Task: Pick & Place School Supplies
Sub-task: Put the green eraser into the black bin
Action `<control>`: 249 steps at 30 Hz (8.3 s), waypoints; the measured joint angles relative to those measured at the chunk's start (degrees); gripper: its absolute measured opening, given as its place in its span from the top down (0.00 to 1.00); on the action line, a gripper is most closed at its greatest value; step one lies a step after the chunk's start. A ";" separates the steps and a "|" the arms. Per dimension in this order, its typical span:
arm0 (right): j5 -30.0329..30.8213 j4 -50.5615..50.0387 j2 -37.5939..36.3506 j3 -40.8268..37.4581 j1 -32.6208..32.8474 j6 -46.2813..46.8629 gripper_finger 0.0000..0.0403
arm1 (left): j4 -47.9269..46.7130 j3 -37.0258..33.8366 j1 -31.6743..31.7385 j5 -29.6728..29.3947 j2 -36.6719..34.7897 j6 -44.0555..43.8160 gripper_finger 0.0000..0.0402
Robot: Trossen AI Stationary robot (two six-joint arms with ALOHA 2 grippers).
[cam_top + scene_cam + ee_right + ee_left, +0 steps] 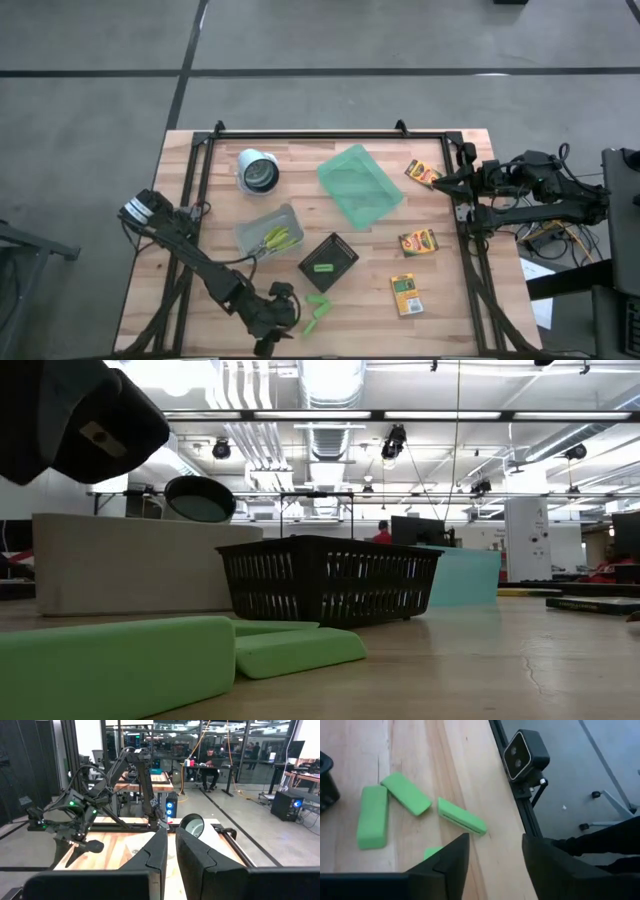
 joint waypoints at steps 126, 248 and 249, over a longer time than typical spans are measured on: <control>0.01 0.00 -0.02 -0.01 -0.02 0.01 0.91 | -32.15 21.52 26.99 -6.89 -0.21 -12.49 0.75; 0.01 0.00 -0.01 0.00 0.00 0.01 0.91 | 9.69 -2.75 4.85 -19.93 3.50 5.57 0.48; 0.00 0.00 -0.02 0.00 0.00 0.01 0.91 | 9.83 -3.01 4.85 -19.95 3.50 4.99 0.48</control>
